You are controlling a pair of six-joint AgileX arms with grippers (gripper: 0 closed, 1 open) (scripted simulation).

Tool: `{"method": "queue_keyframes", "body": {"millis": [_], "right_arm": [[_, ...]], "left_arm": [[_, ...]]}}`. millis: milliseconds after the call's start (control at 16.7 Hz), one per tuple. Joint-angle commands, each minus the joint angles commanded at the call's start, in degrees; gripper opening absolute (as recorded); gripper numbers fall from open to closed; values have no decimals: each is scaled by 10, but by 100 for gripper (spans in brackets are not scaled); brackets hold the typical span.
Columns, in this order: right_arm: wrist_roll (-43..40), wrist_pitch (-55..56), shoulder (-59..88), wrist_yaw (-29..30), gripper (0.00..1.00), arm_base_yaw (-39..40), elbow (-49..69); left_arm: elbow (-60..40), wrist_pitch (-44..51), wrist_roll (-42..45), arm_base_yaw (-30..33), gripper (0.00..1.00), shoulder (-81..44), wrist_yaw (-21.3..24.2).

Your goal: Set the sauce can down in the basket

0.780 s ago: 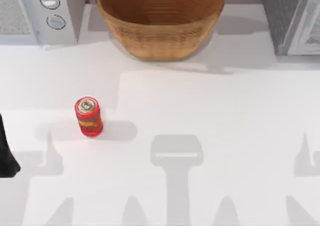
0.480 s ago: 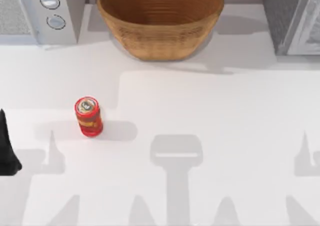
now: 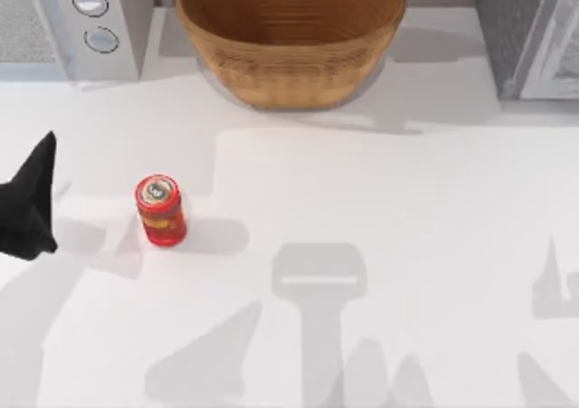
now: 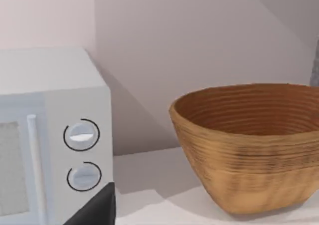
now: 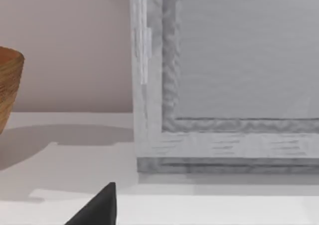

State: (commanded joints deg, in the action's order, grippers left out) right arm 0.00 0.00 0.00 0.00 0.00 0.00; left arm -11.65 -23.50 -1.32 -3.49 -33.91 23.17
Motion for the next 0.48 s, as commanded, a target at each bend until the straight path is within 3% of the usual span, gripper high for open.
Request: {"method": "queue_keyframes", "body": {"millis": [480], "right_arm": [[0, 0, 0, 0, 100, 0, 0]], "left_arm": [[-162, -327, -17, -44, 100, -469, 317]]}}
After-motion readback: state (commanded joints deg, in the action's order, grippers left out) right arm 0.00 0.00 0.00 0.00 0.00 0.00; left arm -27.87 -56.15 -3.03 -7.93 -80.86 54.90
